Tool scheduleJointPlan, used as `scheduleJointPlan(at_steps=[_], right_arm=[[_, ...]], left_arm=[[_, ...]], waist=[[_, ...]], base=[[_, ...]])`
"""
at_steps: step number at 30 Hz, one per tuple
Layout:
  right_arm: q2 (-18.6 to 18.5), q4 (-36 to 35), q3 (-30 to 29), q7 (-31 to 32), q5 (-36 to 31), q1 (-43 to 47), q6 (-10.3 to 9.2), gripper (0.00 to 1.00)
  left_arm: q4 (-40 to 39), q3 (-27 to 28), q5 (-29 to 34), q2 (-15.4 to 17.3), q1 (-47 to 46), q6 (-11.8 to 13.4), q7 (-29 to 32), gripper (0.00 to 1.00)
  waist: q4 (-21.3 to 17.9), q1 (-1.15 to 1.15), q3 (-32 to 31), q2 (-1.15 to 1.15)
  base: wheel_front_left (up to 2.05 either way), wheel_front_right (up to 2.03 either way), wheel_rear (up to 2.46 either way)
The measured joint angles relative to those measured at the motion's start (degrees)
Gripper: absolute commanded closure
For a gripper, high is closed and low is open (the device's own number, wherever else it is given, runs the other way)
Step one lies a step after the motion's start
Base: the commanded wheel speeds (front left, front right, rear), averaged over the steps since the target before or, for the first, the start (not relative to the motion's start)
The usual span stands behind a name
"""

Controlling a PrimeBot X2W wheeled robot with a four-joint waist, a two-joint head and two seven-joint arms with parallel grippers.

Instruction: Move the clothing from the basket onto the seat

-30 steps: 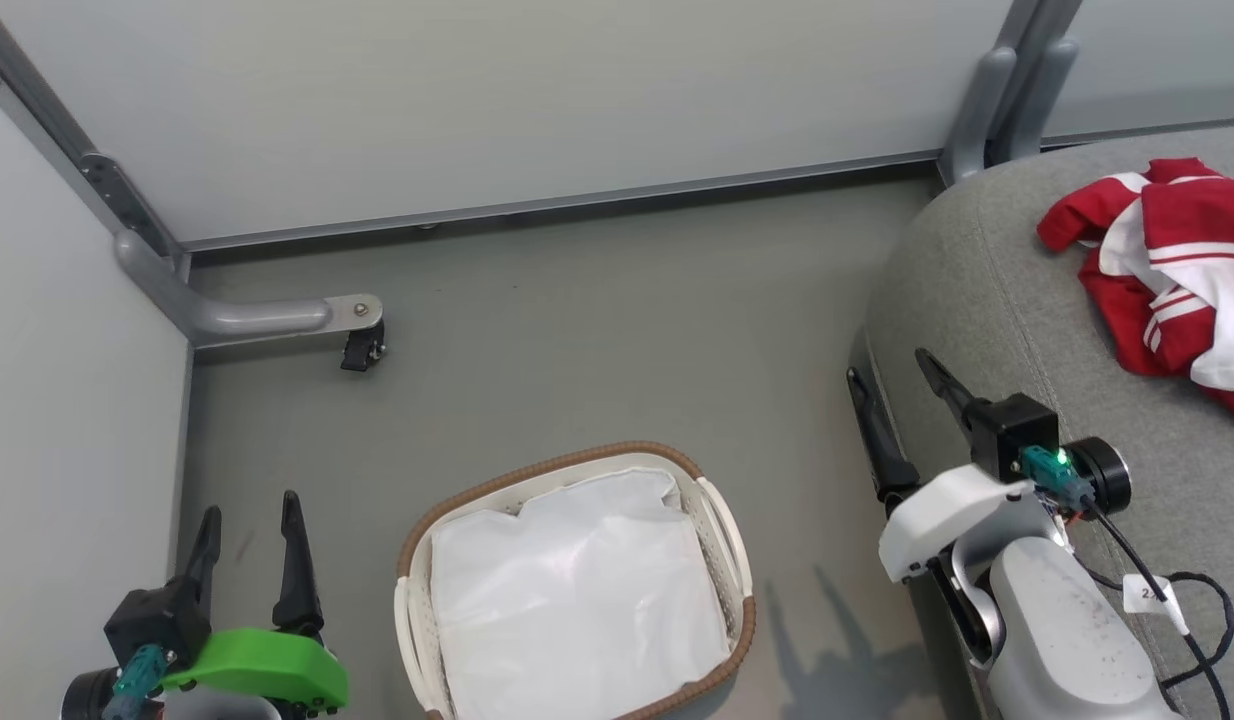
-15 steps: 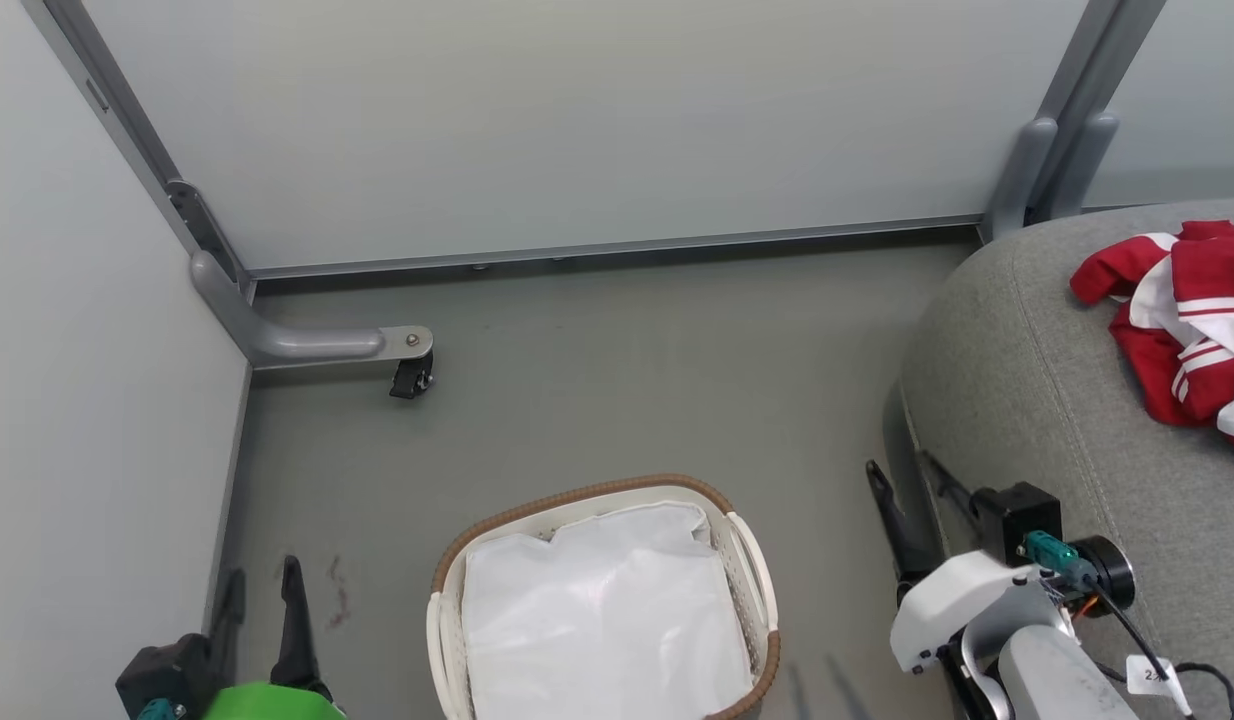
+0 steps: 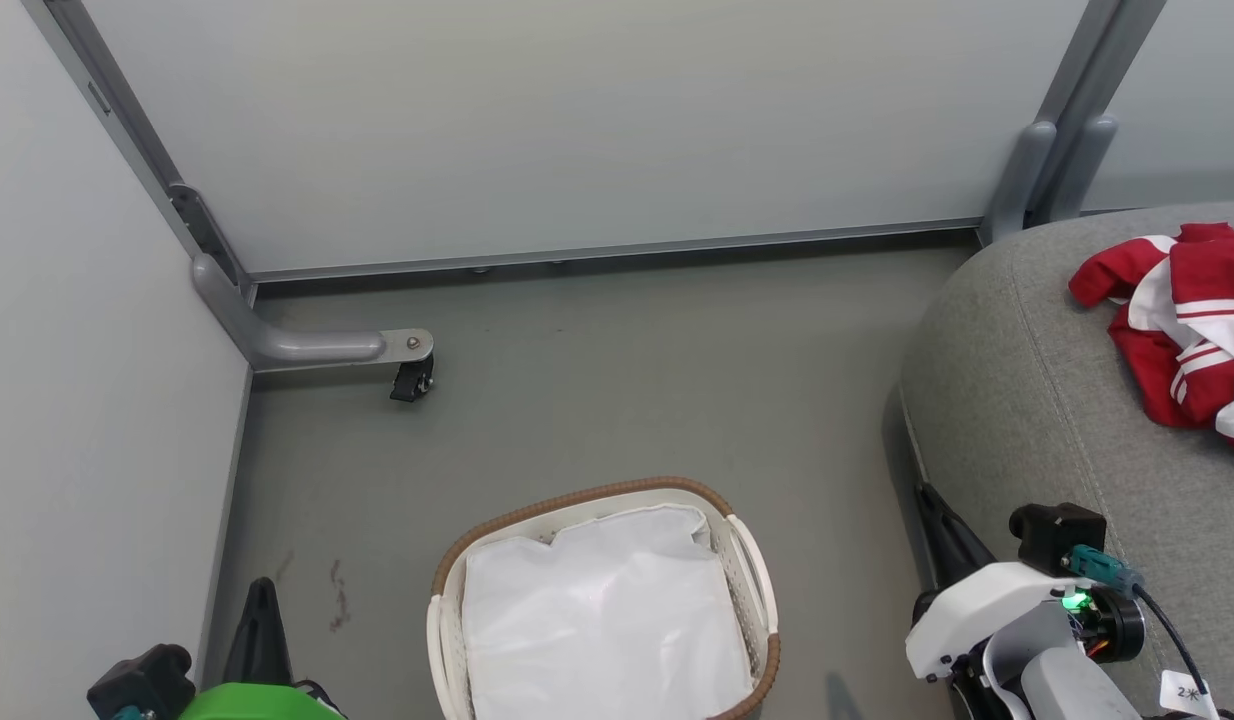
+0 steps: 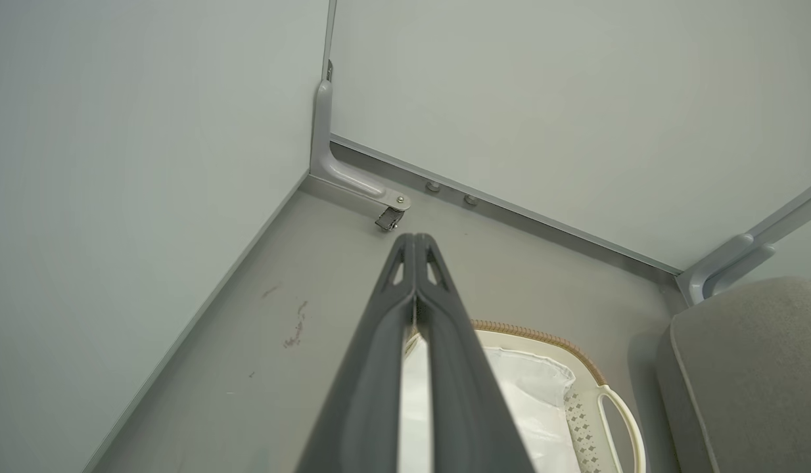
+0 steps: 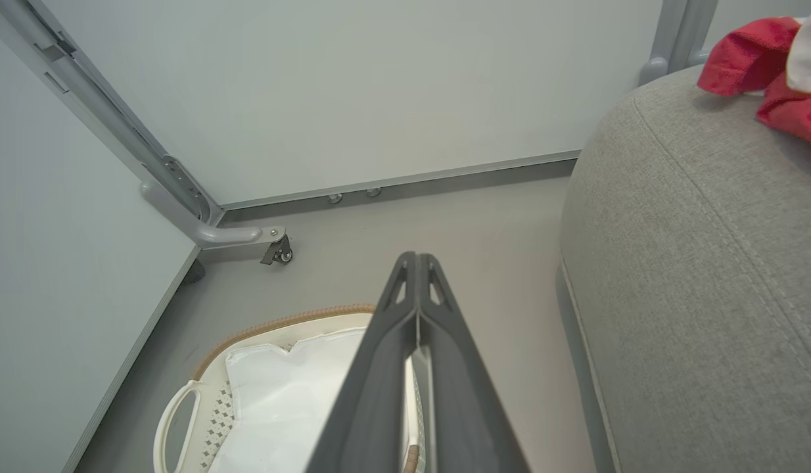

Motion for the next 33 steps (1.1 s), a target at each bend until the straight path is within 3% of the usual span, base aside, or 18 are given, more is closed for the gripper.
scheduleJointPlan(at_steps=[33], right_arm=[[-0.1, -6.7, -4.1, 7.3, 30.0, 2.1, 0.0, 1.0]], left_arm=[[-3.6, 1.1, -26.9, 0.1, -2.1, 0.0, 7.4, 1.0]], waist=[[-0.3, 0.0, -0.8, 0.0]], base=[[0.0, 0.0, 0.0]])
